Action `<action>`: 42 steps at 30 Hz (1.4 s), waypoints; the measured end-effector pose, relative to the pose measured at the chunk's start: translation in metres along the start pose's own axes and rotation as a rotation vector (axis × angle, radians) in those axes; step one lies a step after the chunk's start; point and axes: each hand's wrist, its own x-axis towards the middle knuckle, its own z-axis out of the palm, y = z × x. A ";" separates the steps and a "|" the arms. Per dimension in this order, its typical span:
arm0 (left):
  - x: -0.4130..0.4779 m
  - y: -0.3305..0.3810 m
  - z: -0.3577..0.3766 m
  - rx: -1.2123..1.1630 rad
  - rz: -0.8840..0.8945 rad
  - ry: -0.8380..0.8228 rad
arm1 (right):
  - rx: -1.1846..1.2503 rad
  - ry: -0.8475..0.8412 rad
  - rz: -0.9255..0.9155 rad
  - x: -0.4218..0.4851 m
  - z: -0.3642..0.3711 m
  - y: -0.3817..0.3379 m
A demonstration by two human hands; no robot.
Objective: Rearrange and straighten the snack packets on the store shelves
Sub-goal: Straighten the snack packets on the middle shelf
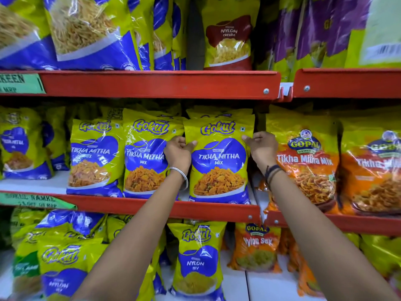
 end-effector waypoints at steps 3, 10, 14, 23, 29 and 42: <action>0.005 0.002 -0.002 -0.006 -0.018 0.007 | -0.066 0.028 -0.017 0.005 -0.007 -0.003; -0.016 -0.002 -0.005 0.217 0.236 0.089 | -0.173 0.104 -0.295 -0.022 -0.008 0.010; -0.058 -0.016 0.006 0.403 0.721 -0.142 | -0.263 -0.011 -0.654 -0.071 0.006 0.023; -0.064 -0.054 0.014 0.887 0.782 -0.231 | -0.630 -0.220 -0.680 -0.077 0.023 0.066; -0.104 -0.033 0.034 0.778 0.722 -0.163 | -0.535 -0.147 -0.676 -0.074 -0.031 0.074; -0.190 0.007 0.190 0.639 0.702 -0.392 | -0.580 -0.130 -0.640 -0.010 -0.167 0.143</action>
